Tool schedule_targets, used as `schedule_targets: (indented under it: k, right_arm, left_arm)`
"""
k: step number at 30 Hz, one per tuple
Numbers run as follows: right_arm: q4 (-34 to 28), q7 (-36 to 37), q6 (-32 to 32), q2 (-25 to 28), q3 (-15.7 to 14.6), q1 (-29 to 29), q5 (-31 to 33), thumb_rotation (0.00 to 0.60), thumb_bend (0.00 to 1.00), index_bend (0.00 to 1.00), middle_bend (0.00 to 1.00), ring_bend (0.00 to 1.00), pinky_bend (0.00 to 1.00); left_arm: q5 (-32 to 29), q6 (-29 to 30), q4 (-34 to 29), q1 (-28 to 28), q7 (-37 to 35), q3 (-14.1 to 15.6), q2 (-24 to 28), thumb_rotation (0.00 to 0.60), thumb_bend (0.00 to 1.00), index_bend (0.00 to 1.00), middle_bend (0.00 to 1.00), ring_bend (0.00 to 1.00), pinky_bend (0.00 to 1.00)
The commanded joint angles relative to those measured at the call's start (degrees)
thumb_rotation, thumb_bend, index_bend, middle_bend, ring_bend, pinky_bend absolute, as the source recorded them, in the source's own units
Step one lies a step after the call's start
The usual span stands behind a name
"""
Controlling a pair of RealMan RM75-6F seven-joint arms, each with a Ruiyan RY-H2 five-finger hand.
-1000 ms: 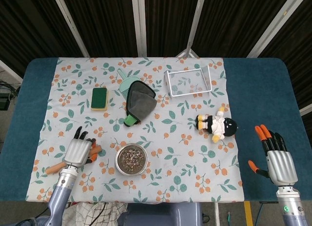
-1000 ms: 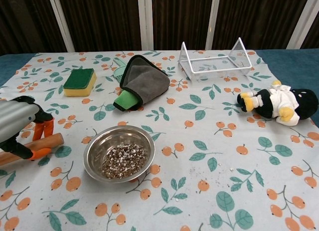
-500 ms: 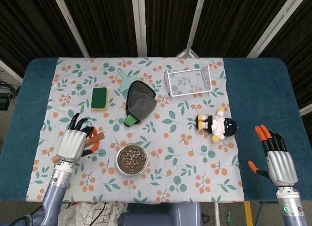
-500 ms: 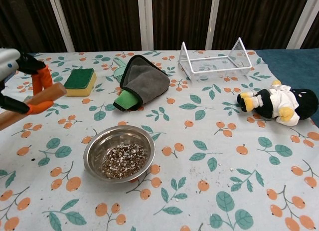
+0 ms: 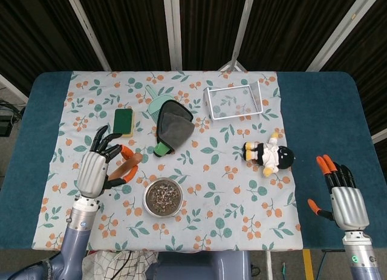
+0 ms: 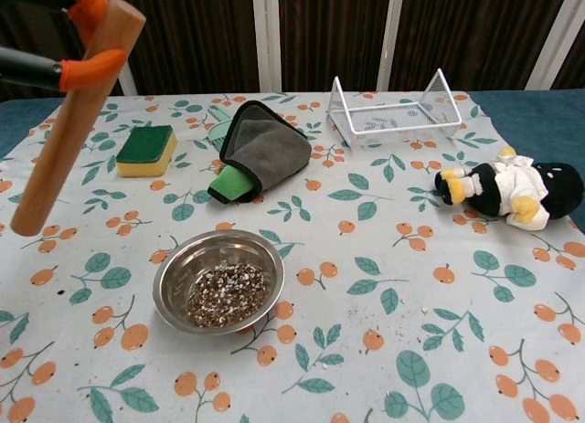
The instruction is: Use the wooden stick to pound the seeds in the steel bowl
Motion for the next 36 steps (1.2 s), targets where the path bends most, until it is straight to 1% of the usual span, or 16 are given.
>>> schedule_targets:
  k: [1,5,10,14,17,22,28,36]
  right_arm:
    - [0.08,-0.1,0.15,-0.01,0.06,0.0,-0.08,0.6,0.27,0.0,0.0,0.0,0.0]
    - [0.18,0.02,0.16,-0.07,0.04,-0.03,-0.07,0.6,0.27,0.0,0.0,0.0,0.0]
    - [0.19,0.24,0.0,0.02,0.12,0.02,0.12,0.6,0.27,0.0,0.0,0.0,0.0]
    - [0.26,0.22,-0.09,0.02,0.17,0.08,0.17,0.6,0.27,0.0,0.0,0.0,0.0]
    - [0.3,0.21,-0.15,-0.05,0.17,0.09,0.23,0.6,0.27,0.0,0.0,0.0,0.0]
    - [0.3,0.27,-0.22,-0.01,0.17,0.12,0.25,0.6,0.27,0.0,0.0,0.0,0.0]
    - [0.32,0.28,-0.28,-0.07,0.25,0.17,0.36,0.6,0.27,0.0,0.0,0.0,0.0]
    - [0.43,0.35,-0.22,-0.14,0.23,0.06,0.53,0.6,0.27,0.0,0.0,0.0,0.0]
  left_arm:
    - [0.46,-0.56,-0.74,-2.04,-5.17,-1.31,-3.67,0.6,0.71,0.66,0.75,0.22,0.02]
    - [1.33,-0.55,1.23,-3.48,-8.48,-1.84,-6.73,0.6,0.71,0.66,0.75,0.22,0.02]
    - [3.69,-1.1,5.08,-5.13,-14.36,-0.94,-8.89,0.6,0.7,0.66,0.75,0.22,0.02]
    - [6.11,-0.05,8.55,-6.03,-18.34,-0.1,-11.02,0.6,0.71,0.66,0.75,0.22,0.02]
    - [6.83,-0.99,11.57,-8.18,-19.42,-0.9,-13.75,0.6,0.7,0.66,0.75,0.22,0.02]
    - [8.94,0.34,16.44,-9.24,-22.07,0.07,-16.25,0.6,0.7,0.66,0.75,0.22,0.02]
    - [9.46,1.19,20.5,-10.01,-25.25,0.64,-18.52,0.6,0.7,0.66,0.75,0.22,0.02]
    - [10.88,4.3,26.73,-10.53,-31.11,1.84,-21.87,0.6,0.7,0.66,0.75,0.22,0.02]
